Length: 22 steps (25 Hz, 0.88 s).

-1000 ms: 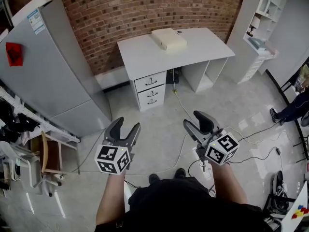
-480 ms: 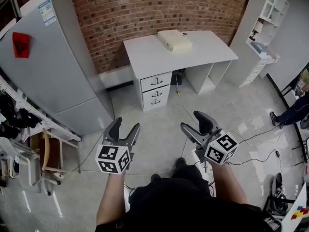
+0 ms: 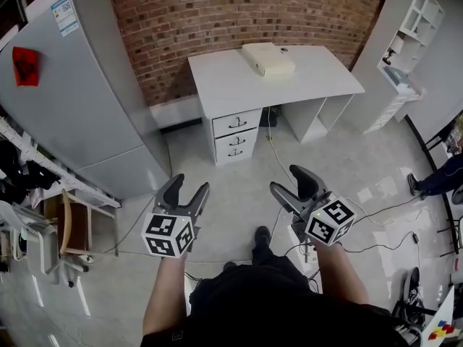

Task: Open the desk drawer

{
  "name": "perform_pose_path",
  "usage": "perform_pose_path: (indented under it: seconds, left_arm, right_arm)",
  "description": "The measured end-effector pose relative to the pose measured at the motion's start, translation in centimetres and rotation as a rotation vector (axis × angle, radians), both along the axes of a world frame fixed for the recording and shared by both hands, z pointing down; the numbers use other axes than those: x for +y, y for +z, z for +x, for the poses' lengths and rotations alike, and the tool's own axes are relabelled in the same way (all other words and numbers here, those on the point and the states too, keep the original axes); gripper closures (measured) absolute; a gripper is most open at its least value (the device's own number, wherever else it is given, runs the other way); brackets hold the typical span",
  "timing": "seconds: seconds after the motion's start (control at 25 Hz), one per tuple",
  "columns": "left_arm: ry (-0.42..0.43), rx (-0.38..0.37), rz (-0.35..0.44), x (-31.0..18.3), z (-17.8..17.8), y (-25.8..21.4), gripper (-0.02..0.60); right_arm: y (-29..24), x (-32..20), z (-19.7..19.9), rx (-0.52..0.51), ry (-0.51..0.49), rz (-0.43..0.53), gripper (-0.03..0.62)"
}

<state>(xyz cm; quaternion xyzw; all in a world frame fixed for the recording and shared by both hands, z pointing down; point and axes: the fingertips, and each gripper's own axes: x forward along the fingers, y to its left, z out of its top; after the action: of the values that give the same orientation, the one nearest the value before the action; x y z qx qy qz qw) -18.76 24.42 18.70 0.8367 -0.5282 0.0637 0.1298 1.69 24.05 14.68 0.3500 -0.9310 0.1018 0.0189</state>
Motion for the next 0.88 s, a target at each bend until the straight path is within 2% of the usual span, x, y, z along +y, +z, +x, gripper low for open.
perform_pose_path:
  seconds: [0.2,0.4,0.64,0.76,0.88]
  left_arm:
    - [0.023,-0.022,-0.042,-3.1,1.8,1.0,0.291]
    - [0.051,-0.065,-0.055,-7.3,5.4,1.9,0.291]
    - [0.01,-0.109,-0.061,-13.0,8.3,1.7,0.308]
    - [0.011,-0.138,-0.073,-15.1,10.2,1.9,0.307]
    - [0.018,-0.136,-0.066,-16.9,12.4,1.7,0.305]
  right_arm:
    - [0.9,-3.2,0.9,-0.004,-0.018,-0.029,0.311]
    - [2.4,-7.2,3.9,-0.017,-0.005,-0.065,0.312]
    - [3.0,-12.4,7.3,-0.048,-0.016,-0.076,0.312]
    - [3.0,-14.9,8.9,-0.062,-0.027,-0.078,0.312]
    - [3.0,-17.1,10.2,-0.077,-0.042,-0.081,0.312]
